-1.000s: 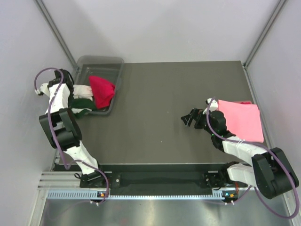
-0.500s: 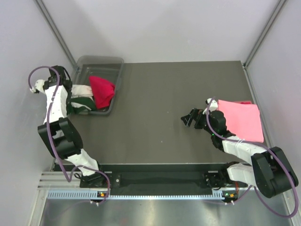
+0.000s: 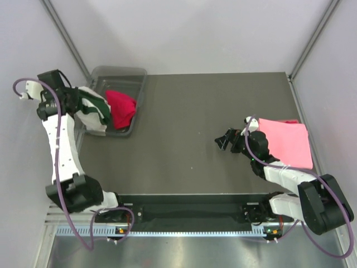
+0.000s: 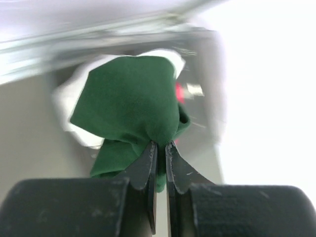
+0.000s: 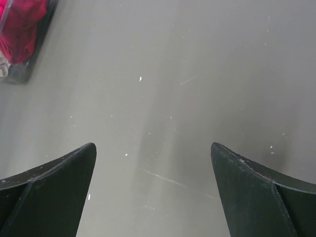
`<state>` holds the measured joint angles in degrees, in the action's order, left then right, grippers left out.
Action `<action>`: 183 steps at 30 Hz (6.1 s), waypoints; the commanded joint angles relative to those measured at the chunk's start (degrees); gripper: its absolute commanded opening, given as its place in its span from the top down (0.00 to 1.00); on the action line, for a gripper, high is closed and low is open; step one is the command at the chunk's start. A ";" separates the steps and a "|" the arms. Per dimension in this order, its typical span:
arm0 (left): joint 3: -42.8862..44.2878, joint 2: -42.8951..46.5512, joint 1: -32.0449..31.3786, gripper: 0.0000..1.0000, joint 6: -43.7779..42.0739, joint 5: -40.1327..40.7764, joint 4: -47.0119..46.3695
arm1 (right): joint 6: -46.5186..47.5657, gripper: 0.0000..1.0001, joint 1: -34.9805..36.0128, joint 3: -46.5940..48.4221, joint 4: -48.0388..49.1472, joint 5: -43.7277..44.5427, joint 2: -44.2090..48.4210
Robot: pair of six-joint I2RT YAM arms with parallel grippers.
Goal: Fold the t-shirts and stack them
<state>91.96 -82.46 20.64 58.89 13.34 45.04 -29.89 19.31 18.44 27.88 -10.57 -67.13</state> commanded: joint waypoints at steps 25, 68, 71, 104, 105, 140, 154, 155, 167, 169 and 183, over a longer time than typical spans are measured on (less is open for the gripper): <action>45.06 -14.48 -42.17 1.00 19.84 -23.35 -35.97 | 1.06 0.00 -1.82 -2.26 -0.81 10.13 11.32; -32.01 15.65 -21.61 1.00 -23.55 -36.74 -20.00 | 5.19 0.26 -2.52 1.94 -7.57 10.76 6.79; -34.04 19.61 -21.52 1.00 -27.24 -30.23 -17.54 | 5.72 0.38 -2.52 4.85 -8.54 6.02 1.24; -34.40 18.39 -21.61 1.00 -35.51 -25.56 -10.32 | 6.86 1.00 -2.08 10.93 -20.45 9.22 3.30; -33.96 18.04 -21.61 1.00 -35.51 -25.65 -10.15 | 6.86 1.00 -2.08 9.88 -22.84 10.21 6.20; -33.69 20.84 -21.61 1.00 -37.62 -11.15 -8.03 | 0.19 0.81 -7.17 30.87 -46.77 29.72 -25.41; -34.57 20.67 -21.61 1.00 -37.97 -13.08 -8.65 | 3.15 0.68 -22.13 24.90 -42.74 20.37 -19.89; -34.66 20.49 -21.61 1.00 -38.06 -14.65 -8.56 | 3.95 0.65 -21.78 24.11 -41.78 18.58 -18.75; -36.41 21.37 -21.61 1.00 -38.85 -17.38 -8.82 | 8.18 0.40 -15.19 24.62 -35.79 -0.68 -9.67; -36.50 20.58 -21.61 1.00 -38.86 -18.00 -9.00 | 8.35 0.40 -12.47 27.34 -36.57 -0.77 -11.34; -36.42 20.32 -21.61 1.00 -38.94 -16.68 -8.39 | 7.48 0.39 -3.49 36.66 -34.65 3.79 -27.16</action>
<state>55.68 -63.13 -1.02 20.82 -3.81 38.87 -22.55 15.05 51.18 -8.93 -9.28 -92.16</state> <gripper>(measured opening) 0.100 0.608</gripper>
